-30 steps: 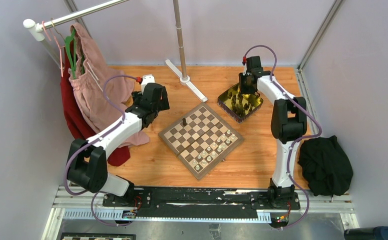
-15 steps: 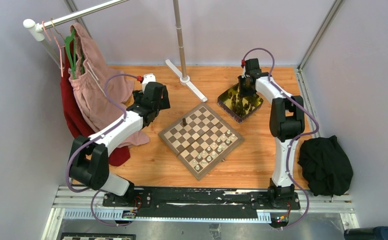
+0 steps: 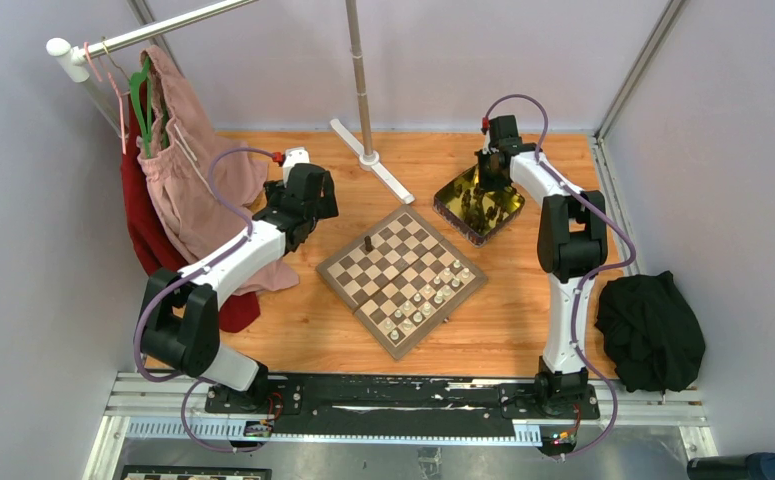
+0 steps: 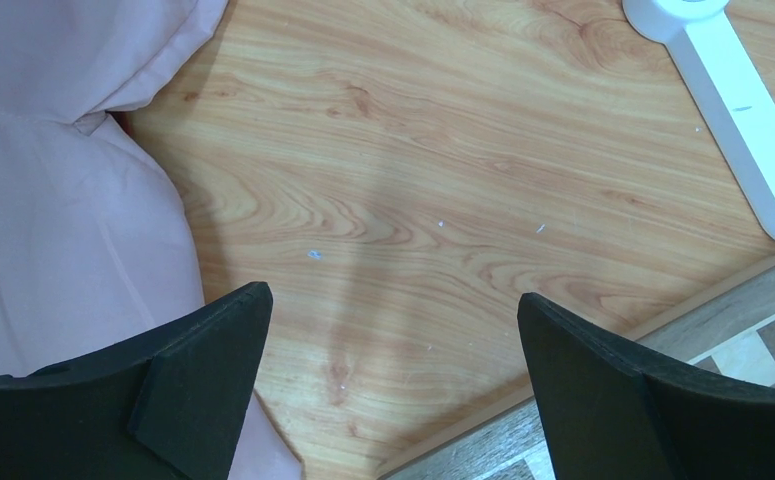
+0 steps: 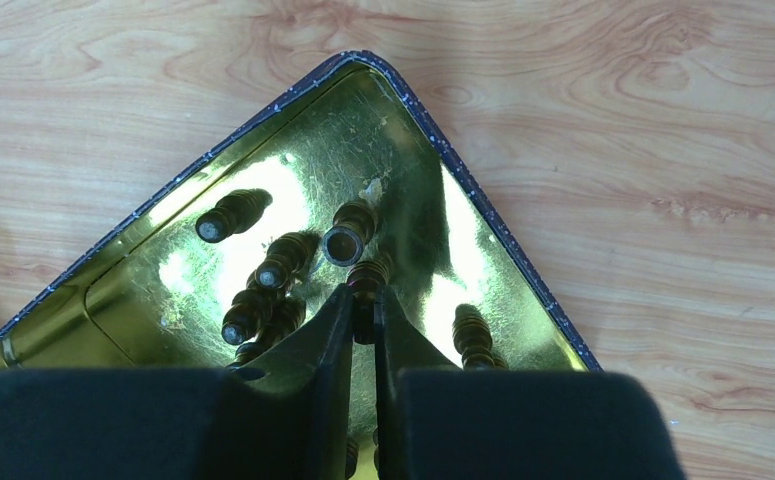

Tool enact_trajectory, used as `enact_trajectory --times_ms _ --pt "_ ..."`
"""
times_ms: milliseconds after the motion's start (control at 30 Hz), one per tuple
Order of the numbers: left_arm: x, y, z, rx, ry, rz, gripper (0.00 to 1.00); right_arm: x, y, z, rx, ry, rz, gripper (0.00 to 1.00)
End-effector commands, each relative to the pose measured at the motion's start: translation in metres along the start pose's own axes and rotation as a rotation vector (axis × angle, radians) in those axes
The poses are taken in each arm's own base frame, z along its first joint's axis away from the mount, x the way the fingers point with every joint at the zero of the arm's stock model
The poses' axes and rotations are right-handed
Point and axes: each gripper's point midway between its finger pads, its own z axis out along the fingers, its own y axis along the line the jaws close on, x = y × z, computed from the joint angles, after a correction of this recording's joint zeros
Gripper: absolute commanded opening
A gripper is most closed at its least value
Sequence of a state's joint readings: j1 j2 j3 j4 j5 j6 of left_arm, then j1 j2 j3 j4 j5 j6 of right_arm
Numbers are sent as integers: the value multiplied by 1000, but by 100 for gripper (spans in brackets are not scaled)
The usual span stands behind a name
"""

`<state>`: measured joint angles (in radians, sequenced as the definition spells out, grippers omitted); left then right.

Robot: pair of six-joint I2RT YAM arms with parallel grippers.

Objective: Set up the chess pieces on the board
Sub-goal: Pick up the chess piece from the storage box.

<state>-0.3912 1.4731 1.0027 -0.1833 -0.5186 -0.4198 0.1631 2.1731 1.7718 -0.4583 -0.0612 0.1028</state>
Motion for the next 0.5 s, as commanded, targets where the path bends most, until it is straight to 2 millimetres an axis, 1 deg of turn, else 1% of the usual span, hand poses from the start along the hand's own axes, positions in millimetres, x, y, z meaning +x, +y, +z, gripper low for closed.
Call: enact_trajectory --times_ms 0,467 --pt "-14 -2 1 5 -29 -16 100 -4 -7 -2 8 4 -2 0" --pt "-17 -1 -3 14 -38 -24 100 -19 -5 -24 7 -49 -3 0"
